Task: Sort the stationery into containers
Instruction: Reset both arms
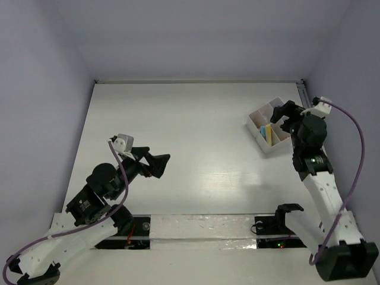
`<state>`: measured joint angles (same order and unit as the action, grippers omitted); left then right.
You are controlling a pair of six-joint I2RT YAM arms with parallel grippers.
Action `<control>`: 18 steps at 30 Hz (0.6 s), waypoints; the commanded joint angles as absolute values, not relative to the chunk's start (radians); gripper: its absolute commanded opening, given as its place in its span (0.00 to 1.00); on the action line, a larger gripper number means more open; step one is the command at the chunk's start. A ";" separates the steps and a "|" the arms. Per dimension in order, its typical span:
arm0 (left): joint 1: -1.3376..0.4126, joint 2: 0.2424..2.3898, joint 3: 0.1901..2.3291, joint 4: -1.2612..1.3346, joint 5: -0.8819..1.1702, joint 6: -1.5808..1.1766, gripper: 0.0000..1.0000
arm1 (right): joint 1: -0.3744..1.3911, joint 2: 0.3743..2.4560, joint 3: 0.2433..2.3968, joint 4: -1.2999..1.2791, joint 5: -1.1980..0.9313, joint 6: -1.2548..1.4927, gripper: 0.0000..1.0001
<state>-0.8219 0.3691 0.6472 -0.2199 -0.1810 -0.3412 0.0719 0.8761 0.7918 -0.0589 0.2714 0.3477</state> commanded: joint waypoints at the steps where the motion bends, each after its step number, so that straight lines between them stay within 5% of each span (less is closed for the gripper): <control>1: -0.802 0.380 0.663 -0.147 -0.207 -0.333 0.99 | 0.080 0.735 0.870 -0.144 -0.060 0.443 1.00; 7: -0.802 0.387 0.707 -0.089 -0.232 -0.339 0.99 | 0.080 0.514 0.922 -0.170 -0.314 0.465 1.00; 18: -0.802 0.462 0.874 0.034 -0.250 -0.276 0.99 | 0.080 0.219 1.026 -0.261 -0.135 0.374 1.00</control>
